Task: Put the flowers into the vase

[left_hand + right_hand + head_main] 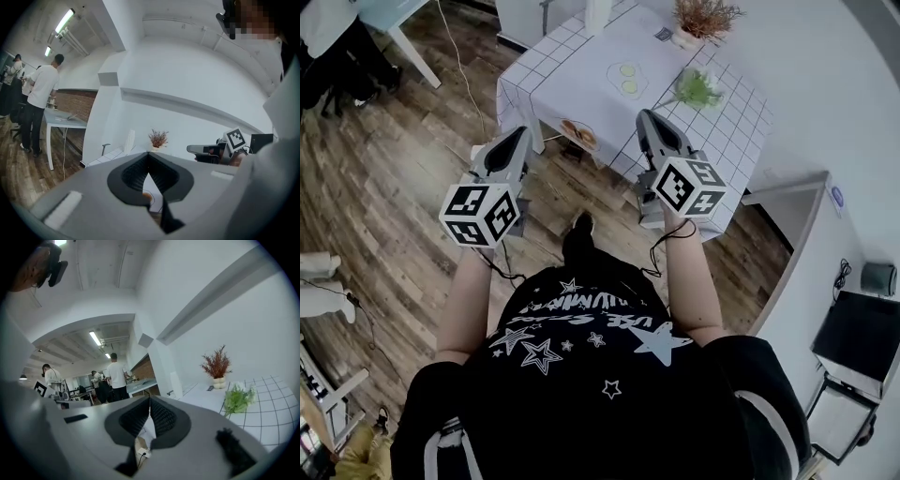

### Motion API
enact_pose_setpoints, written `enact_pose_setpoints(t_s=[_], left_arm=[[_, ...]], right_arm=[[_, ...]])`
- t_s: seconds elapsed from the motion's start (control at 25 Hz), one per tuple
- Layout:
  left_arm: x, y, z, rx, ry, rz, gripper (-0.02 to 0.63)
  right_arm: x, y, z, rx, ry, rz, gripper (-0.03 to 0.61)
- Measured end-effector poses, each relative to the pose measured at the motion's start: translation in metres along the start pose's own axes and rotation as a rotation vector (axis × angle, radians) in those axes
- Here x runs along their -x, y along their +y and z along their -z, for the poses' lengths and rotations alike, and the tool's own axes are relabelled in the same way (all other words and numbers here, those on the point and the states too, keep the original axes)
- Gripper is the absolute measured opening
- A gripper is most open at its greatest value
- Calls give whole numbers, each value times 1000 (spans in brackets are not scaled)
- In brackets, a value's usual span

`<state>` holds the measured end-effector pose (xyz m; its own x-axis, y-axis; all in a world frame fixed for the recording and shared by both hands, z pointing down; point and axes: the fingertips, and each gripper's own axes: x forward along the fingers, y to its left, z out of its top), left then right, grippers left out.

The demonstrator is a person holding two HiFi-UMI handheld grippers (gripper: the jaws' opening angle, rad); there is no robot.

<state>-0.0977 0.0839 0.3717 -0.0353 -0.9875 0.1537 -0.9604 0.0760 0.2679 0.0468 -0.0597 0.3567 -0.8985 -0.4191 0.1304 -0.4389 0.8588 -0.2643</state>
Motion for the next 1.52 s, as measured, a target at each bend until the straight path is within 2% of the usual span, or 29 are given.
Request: enact_pose_setpoints(t_s=[0.32,0.52,0.84,1.28,1.4,1.52], left_arm=[[-77,11,-15,-24,39,11,9],[-111,9,-22,-47,67,33,9],[-167,-9,-28,-80,94,79,9],[-209,-8,-31,-79,83,105,9],[-221,6,-35,-72,84,115,9],[-237,17,-33,-71,97,163,9]], right_arm=[[-49,-57,-22,-38,-23,9,12],[-59,-87,-26,-90,-43,19,12],[-49,-150,-35,-139,-84,121,12],[-61,-181,-42,-144,-95,155,12],[-66,-190,-40,-151,-89,204,12],[-63,-202,-39,-159,-93,275,12]])
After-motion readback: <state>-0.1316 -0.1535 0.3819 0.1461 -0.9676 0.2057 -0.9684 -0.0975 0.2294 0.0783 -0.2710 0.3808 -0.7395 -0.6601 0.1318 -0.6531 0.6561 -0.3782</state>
